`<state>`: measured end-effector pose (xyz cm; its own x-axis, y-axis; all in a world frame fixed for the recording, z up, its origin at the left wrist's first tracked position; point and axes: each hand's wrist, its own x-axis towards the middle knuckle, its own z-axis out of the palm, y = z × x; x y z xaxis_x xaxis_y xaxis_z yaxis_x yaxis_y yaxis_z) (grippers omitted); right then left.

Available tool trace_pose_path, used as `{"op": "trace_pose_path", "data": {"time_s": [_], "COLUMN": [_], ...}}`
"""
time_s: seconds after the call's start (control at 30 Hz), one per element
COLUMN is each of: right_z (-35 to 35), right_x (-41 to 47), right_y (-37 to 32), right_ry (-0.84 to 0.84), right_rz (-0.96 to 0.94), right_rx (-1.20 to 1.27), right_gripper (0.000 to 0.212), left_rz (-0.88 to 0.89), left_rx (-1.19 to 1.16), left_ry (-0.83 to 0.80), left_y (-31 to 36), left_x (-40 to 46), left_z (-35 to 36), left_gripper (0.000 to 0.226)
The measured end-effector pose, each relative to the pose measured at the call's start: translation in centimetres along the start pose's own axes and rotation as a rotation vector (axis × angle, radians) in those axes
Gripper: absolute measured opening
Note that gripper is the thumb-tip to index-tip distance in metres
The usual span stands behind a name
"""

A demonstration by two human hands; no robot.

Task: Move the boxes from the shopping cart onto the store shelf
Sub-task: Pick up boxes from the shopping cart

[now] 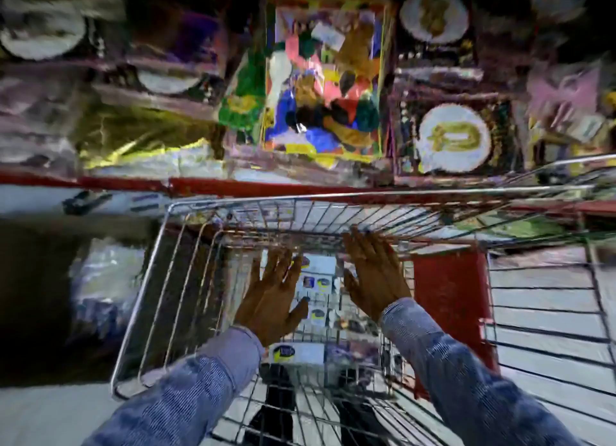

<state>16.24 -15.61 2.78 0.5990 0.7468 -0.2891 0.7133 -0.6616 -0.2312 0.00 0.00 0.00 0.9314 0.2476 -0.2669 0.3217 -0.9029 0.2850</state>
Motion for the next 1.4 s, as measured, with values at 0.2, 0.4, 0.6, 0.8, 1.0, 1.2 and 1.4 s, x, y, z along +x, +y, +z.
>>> {"op": "trace_pose_path", "data": {"time_s": [0.2, 0.4, 0.6, 0.8, 1.0, 1.2, 1.4], "right_z": [7.0, 11.1, 12.6, 12.1, 10.1, 4.1, -7.8], "right_x": [3.9, 8.4, 10.0, 11.0, 10.1, 7.3, 3.4], "right_y": [1.8, 3.2, 3.7, 4.1, 3.0, 1.3, -1.8], "right_ry": [-0.21, -0.278, -0.413, -0.435, -0.321, -0.159, 0.004], "right_rz": [-0.034, -0.088, -0.209, -0.284, -0.264, -0.353, -0.45], "right_rx": [0.028, 0.022, -0.097, -0.154, -0.197, -0.345, -0.31], "right_gripper": [0.059, 0.06, 0.063, 0.065, 0.055, 0.054, 0.051], "left_rz": [0.104, 0.122, 0.118, 0.117, 0.11, 0.189, 0.3], "left_rx": [0.143, 0.202, 0.304, 0.334, 0.355, 0.242, 0.275], "left_ry": [-0.251, -0.246, -0.216, -0.253, -0.263, -0.151, 0.065], "left_y": [-2.6, -3.3, -3.1, -3.2, -2.9, -1.5, 0.6], "left_x": [3.3, 5.2, 5.4, 6.5, 6.5, 3.1, -1.0], "left_z": [7.0, 9.8, 10.2, 10.5, 9.2, 2.6, -7.7], "left_gripper": [0.062, 0.051, 0.052, 0.05, 0.063, 0.073, 0.074]}}
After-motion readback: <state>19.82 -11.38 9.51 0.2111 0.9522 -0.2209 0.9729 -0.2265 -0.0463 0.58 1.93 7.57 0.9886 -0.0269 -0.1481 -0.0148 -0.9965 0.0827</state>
